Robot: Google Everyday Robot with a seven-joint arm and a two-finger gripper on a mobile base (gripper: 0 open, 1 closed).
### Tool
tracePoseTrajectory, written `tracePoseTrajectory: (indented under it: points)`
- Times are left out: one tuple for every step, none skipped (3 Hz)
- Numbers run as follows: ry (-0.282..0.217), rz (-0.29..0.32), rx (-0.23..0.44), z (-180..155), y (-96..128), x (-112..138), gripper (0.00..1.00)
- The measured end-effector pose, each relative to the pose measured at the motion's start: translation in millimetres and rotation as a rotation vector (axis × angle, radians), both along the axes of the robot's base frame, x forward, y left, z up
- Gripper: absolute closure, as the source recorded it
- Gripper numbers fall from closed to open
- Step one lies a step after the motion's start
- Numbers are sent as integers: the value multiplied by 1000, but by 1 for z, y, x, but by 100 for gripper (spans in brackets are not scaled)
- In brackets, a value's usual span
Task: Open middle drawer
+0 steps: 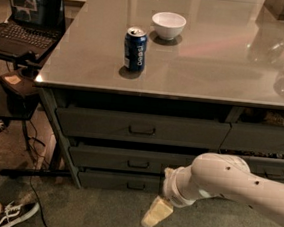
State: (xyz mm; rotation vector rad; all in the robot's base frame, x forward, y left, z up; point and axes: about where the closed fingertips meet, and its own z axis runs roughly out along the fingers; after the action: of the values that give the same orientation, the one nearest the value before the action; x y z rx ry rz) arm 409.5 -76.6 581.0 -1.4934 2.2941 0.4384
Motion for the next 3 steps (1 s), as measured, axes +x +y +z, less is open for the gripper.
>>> tracePoseTrajectory:
  points:
    - [-158,-101,72,11,-22,42,0]
    - [-188,-122,77,14,-27,48,0]
    - [-188,-121,76,14,-27,48,0]
